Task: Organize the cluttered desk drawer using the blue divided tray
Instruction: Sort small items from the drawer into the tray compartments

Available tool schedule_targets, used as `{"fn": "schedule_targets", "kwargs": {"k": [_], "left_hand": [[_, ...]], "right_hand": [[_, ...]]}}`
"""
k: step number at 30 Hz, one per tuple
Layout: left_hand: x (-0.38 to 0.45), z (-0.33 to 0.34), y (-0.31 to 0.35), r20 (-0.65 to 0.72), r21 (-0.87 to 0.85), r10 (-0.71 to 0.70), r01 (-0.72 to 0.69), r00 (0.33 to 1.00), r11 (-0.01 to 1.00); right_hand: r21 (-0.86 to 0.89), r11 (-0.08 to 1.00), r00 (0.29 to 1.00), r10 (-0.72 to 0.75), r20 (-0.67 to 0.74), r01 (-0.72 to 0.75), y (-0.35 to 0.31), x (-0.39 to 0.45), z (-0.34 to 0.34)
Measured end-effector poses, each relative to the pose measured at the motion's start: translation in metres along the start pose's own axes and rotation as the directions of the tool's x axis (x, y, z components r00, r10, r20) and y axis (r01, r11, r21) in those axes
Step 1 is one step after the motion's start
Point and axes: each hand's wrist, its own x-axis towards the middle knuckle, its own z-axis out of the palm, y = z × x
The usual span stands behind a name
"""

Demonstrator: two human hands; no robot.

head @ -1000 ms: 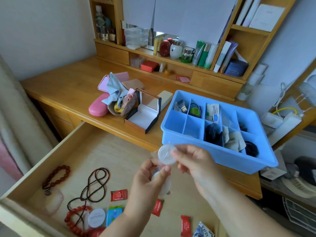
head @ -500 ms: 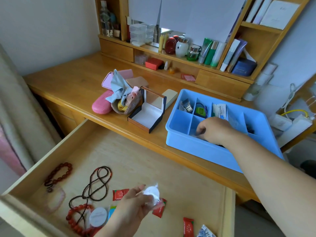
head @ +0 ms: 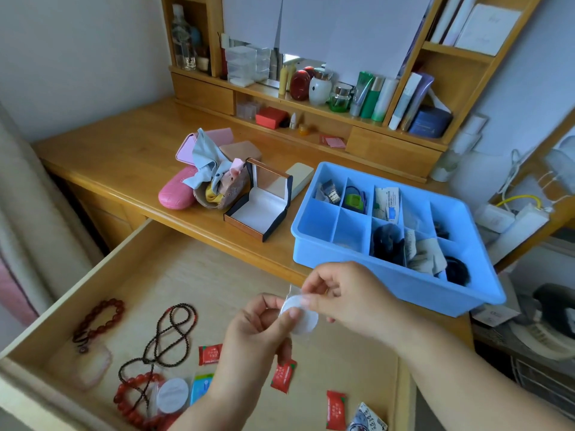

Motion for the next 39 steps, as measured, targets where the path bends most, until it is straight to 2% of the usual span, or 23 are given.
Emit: {"fn": "schedule_targets", "kwargs": {"k": [2,3,4,5,7,8,9,12,16,20,22,24,25,26,27,29,30,32,34,36,39], "left_hand": [[-0.002,0.000,-0.001,0.046,-0.045,-0.030,0.032,0.998,0.998],[-0.002,-0.001,-0.003,0.068,-0.070,-0.044,0.049,0.997,0.996],[-0.003,-0.004,-0.004,0.076,-0.090,-0.049,0.056,0.996,0.994],[-0.003,-0.009,-0.006,0.060,-0.103,-0.050,0.056,0.997,0.993],[-0.001,-0.024,-0.010,-0.042,-0.064,-0.047,0.045,0.998,0.997],[0.001,-0.035,-0.013,-0.111,-0.014,-0.040,0.039,0.993,0.999],[0.004,-0.046,-0.017,-0.178,0.042,-0.037,0.045,0.983,0.998],[0.014,-0.084,-0.029,-0.344,0.140,-0.036,0.089,0.938,0.986],[0.023,-0.125,-0.043,-0.487,0.170,-0.019,0.117,0.873,0.978],[0.018,-0.151,-0.049,-0.573,0.202,0.002,0.138,0.820,0.970],[0.015,-0.158,-0.042,-0.598,0.255,0.043,0.139,0.801,0.957],[0.014,-0.167,-0.034,-0.600,0.372,0.093,0.174,0.794,0.912],[0.013,-0.174,-0.030,-0.587,0.469,0.118,0.219,0.801,0.855],[0.013,-0.181,-0.027,-0.556,0.594,0.137,0.277,0.820,0.755],[0.012,-0.187,-0.026,-0.502,0.719,0.133,0.327,0.854,0.613],[0.010,-0.196,-0.027,-0.361,0.885,0.022,0.336,0.932,0.321],[0.008,-0.196,-0.029,-0.293,0.932,-0.069,0.301,0.954,0.203],[0.007,-0.192,-0.035,-0.181,0.983,-0.226,0.186,0.957,-0.001],[0.010,-0.186,-0.038,-0.132,0.985,-0.293,0.091,0.947,-0.149],[0.014,-0.180,-0.038,-0.127,0.973,-0.315,0.056,0.941,-0.224],[0.012,-0.176,-0.041,-0.168,0.973,-0.366,0.093,0.915,-0.213]], "right_hand": [[0.063,0.998,0.997,0.003,0.080,-0.008,0.000,-0.005,-0.001],[0.066,0.998,0.997,-0.016,0.069,0.012,-0.001,-0.005,-0.007],[0.056,0.998,0.999,-0.041,-0.003,0.041,-0.002,-0.004,-0.017],[0.028,0.997,0.989,-0.066,-0.131,0.070,-0.003,0.000,-0.031],[-0.053,0.996,0.904,-0.089,-0.419,0.073,-0.002,0.012,-0.068],[-0.099,0.994,0.862,-0.084,-0.500,0.040,0.000,0.020,-0.086],[-0.139,0.990,0.851,-0.065,-0.521,-0.010,0.003,0.028,-0.099],[-0.254,0.949,0.917,0.078,-0.392,-0.189,0.018,0.055,-0.107],[-0.465,0.845,0.950,0.150,-0.273,-0.266,0.031,0.075,-0.084],[-0.633,0.696,0.941,0.232,-0.247,-0.338,0.037,0.081,-0.080],[-0.637,0.680,0.932,0.264,-0.247,-0.362,0.034,0.083,-0.082],[-0.628,0.696,0.930,0.177,-0.321,-0.349,0.033,0.082,-0.080],[-0.605,0.739,0.919,0.049,-0.391,-0.297,0.032,0.079,-0.075],[-0.572,0.797,0.878,-0.116,-0.465,-0.197,0.031,0.074,-0.068],[-0.559,0.827,0.800,-0.296,-0.522,-0.058,0.030,0.067,-0.058],[-0.634,0.758,0.635,-0.566,-0.525,0.152,0.024,0.046,-0.034],[-0.667,0.714,0.600,-0.634,-0.487,0.212,0.024,0.036,-0.018],[-0.687,0.665,0.624,-0.677,-0.390,0.293,0.031,0.019,0.018],[-0.671,0.663,0.712,-0.643,-0.284,0.332,0.045,0.005,0.054],[-0.628,0.702,0.810,-0.556,-0.187,0.337,0.062,-0.006,0.084],[-0.481,0.842,0.931,-0.343,-0.123,0.246,0.081,-0.017,0.114]]}}
